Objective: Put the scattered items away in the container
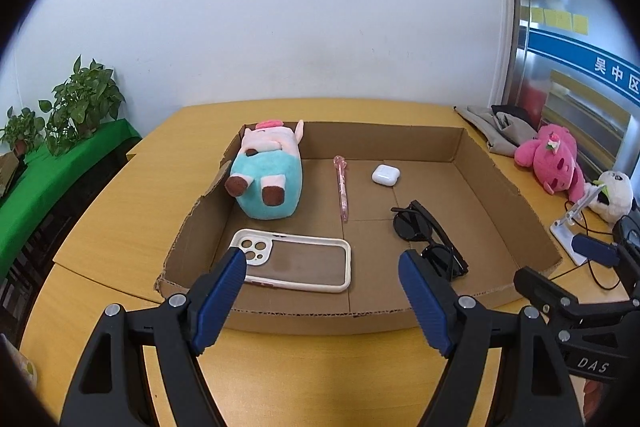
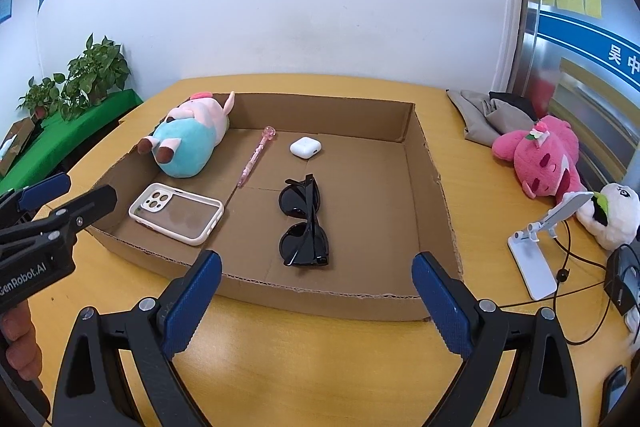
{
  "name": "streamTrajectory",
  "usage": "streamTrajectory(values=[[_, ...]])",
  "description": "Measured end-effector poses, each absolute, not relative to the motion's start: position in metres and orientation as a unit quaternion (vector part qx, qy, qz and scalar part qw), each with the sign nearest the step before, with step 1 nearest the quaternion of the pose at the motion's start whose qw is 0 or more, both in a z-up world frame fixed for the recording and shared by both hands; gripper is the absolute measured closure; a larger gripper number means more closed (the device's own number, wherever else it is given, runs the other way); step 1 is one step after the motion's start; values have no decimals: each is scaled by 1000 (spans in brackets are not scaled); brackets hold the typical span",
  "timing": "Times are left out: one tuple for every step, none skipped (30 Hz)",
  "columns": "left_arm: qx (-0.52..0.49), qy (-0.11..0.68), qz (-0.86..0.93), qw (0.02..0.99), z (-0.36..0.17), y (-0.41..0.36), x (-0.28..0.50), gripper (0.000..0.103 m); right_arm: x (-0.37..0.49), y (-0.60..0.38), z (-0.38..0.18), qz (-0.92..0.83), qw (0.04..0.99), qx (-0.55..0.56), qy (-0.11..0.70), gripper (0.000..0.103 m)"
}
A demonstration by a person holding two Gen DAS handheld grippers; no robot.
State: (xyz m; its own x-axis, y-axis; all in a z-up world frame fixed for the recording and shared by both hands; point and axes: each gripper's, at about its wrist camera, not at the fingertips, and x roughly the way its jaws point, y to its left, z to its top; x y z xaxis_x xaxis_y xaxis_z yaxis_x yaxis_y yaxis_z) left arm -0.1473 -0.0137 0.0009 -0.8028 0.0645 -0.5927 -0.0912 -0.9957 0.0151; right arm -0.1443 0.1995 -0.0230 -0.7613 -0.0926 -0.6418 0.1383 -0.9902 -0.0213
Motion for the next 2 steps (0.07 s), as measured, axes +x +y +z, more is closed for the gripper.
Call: streamTrajectory(values=[[-313, 27, 949, 42, 0, -12, -147, 24, -144, 200, -23, -938, 61, 341, 33, 5], [-314, 31, 948, 42, -2, -11, -146, 24, -144, 201, -24, -938, 61, 341, 31, 5]])
